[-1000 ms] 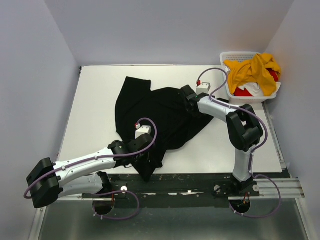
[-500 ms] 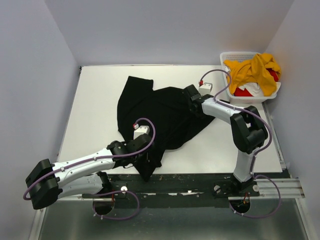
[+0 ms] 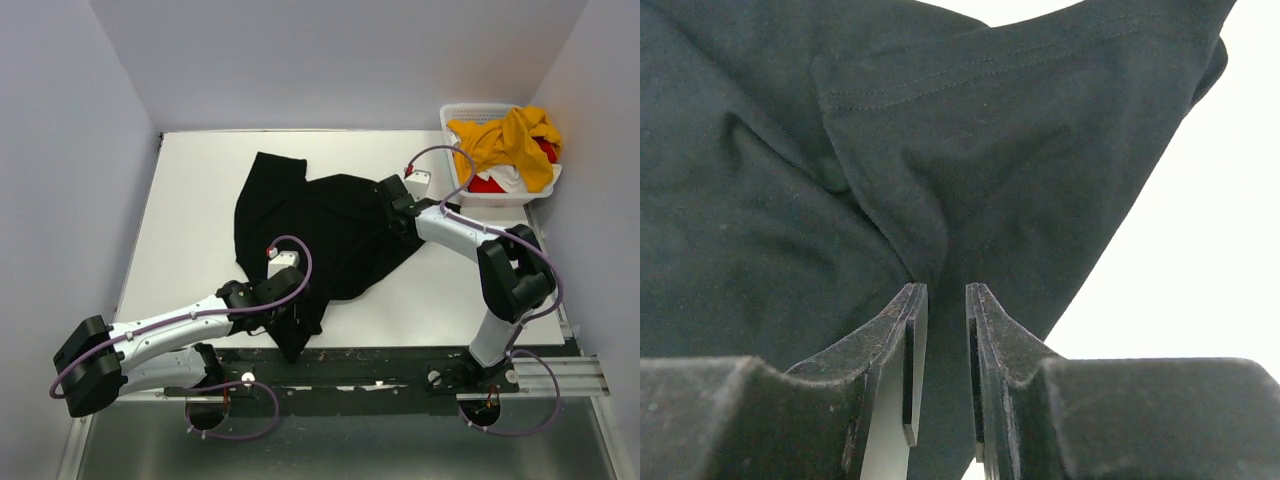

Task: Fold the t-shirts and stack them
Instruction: Flatten out the tshirt

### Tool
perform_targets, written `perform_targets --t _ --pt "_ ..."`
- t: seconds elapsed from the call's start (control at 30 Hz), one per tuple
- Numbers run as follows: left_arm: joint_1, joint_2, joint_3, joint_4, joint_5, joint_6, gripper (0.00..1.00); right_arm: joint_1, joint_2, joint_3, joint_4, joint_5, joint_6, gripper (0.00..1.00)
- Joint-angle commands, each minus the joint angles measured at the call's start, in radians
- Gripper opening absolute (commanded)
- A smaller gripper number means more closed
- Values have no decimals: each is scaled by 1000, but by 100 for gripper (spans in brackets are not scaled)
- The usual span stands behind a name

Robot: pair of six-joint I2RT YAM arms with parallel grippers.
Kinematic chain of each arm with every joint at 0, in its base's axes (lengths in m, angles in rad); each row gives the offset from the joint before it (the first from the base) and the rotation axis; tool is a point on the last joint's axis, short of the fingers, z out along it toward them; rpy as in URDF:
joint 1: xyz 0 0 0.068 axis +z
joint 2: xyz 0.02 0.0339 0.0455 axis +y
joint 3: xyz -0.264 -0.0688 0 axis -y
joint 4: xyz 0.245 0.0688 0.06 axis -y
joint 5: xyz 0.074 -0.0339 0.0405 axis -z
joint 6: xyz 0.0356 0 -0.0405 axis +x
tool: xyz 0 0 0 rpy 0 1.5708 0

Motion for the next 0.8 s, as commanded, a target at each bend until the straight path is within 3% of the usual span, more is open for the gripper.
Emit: perform_targets --t 0.0,0.27,0.47,0.77 --pt "6 6 -4 13 4 8 0 -6 20 -21 56 -34 2 30" --pt "6 1 -12 17 7 -1 0 -6 36 11 84 -56 -5 36" --pt "6 -2 -11 7 5 -7 0 -8 114 69 19 0 32 33" --pt "7 -23 -12 7 -4 -5 0 -10 43 -6 0 79 81 32"
